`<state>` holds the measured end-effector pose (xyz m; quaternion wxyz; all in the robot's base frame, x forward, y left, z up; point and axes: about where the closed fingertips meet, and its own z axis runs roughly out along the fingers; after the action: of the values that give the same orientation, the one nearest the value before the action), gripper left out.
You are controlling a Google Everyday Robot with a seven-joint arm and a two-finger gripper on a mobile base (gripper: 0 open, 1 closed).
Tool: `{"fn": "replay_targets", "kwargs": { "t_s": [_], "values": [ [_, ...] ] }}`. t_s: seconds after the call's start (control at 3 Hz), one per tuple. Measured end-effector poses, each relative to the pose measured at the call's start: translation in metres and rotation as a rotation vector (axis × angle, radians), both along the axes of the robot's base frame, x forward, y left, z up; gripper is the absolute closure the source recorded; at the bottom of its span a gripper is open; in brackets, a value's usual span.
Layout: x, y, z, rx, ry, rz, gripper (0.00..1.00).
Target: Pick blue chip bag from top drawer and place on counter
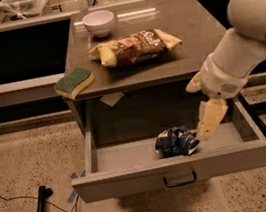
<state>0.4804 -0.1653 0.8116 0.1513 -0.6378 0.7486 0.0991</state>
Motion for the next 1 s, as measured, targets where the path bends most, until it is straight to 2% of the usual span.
{"fn": "replay_targets", "kwargs": {
  "t_s": [0.33, 0.67, 1.0],
  "values": [
    [-0.001, 0.026, -0.055, 0.018, 0.034, 0.062, 0.4],
    [0.004, 0.039, -0.102, 0.013, 0.076, 0.097, 0.41],
    [0.012, 0.04, -0.118, 0.008, 0.088, 0.098, 0.37]
  ]
}}
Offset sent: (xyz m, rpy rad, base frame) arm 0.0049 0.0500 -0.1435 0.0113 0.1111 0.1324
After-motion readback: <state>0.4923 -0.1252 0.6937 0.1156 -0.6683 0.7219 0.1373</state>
